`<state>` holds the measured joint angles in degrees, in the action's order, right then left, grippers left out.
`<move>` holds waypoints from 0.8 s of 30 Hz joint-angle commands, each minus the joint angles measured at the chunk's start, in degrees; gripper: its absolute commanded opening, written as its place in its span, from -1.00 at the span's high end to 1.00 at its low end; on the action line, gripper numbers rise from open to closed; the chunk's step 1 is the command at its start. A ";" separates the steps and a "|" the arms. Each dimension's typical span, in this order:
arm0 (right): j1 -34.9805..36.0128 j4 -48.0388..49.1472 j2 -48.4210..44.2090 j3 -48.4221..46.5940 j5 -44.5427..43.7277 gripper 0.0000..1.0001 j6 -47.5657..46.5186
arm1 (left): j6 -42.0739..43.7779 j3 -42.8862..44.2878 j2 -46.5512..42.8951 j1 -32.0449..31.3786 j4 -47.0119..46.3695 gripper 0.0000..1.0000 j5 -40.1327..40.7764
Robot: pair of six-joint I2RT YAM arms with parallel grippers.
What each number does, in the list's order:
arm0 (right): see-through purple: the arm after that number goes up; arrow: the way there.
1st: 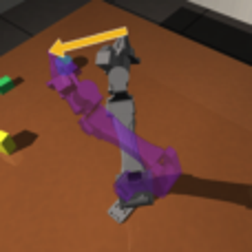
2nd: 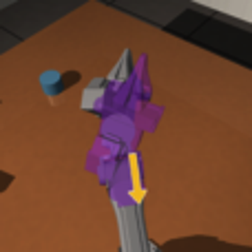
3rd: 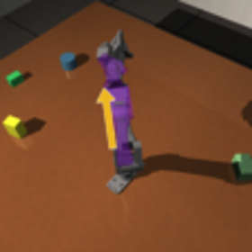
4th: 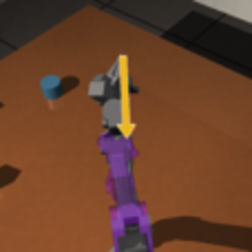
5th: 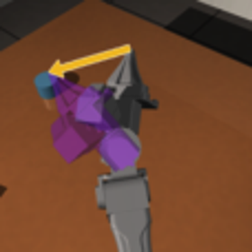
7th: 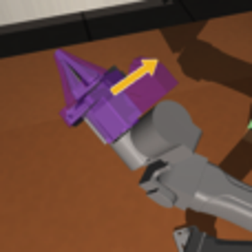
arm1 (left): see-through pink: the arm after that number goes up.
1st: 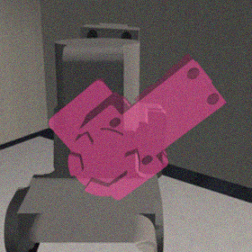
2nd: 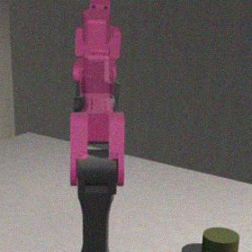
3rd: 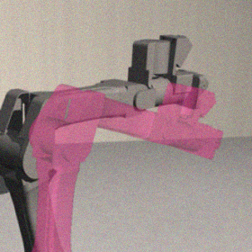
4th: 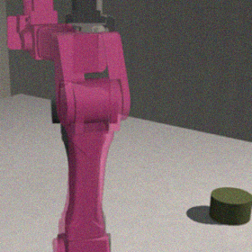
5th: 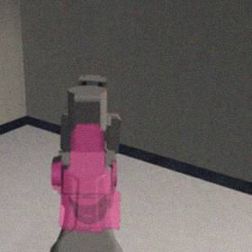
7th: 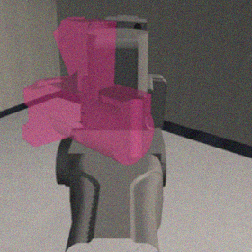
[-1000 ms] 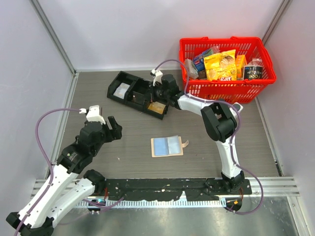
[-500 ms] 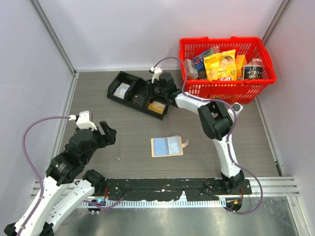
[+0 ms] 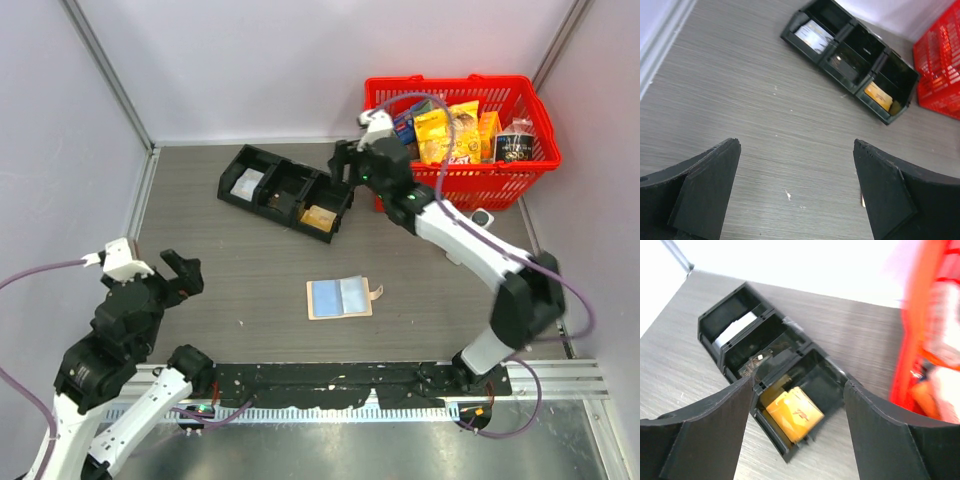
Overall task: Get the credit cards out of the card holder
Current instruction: Reset both arms
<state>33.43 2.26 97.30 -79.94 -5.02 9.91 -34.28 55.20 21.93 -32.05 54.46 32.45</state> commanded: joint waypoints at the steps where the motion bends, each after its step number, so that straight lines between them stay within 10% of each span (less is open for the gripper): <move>1: 0.41 -1.82 -15.62 10.21 -17.27 -0.57 2.21 | 1.32 0.62 -4.87 0.24 1.62 -0.99 10.61; 15: 0.85 -11.75 -60.97 33.61 -45.33 -0.60 4.24 | 5.37 -3.96 -18.50 0.24 -5.59 -0.99 16.68; 24: 0.93 -8.68 -72.42 41.27 -48.77 -0.60 0.90 | 6.33 -5.28 -18.77 0.24 -6.99 -0.99 17.83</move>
<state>34.02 -9.04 26.00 -40.27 -50.13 12.75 -29.28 50.63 3.81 -32.05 51.33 48.29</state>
